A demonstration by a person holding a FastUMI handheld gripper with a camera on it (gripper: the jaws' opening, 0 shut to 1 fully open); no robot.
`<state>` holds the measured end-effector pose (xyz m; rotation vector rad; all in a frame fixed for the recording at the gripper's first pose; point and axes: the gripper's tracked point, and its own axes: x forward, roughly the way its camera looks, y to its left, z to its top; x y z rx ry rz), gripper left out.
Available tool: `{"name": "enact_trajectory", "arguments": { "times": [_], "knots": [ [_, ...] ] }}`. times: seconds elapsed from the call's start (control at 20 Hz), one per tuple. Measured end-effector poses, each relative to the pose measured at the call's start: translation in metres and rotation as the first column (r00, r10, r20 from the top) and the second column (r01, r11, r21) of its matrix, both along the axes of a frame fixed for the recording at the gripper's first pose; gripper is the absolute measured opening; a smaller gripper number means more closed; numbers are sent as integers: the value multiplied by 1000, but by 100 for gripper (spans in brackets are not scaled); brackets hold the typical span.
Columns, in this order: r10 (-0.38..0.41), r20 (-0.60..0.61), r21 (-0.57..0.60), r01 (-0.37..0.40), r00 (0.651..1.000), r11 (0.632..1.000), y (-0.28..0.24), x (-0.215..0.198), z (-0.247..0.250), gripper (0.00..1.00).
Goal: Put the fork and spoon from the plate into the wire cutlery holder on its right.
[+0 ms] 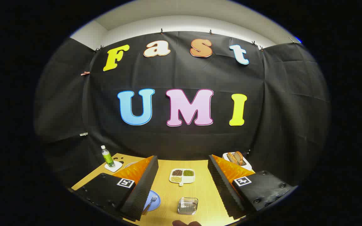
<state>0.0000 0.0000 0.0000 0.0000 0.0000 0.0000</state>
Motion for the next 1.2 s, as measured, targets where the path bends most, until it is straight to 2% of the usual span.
{"name": "enact_trajectory", "arguments": {
  "times": [0.2,0.65,1.2],
  "knots": [
    [57,-30,22,-56,998,998,14,2,-13,99],
    [36,-72,3,-36,997,999,14,9,-38,100],
    [52,-101,26,-50,994,998,26,18,-49,100]
  ]
}}
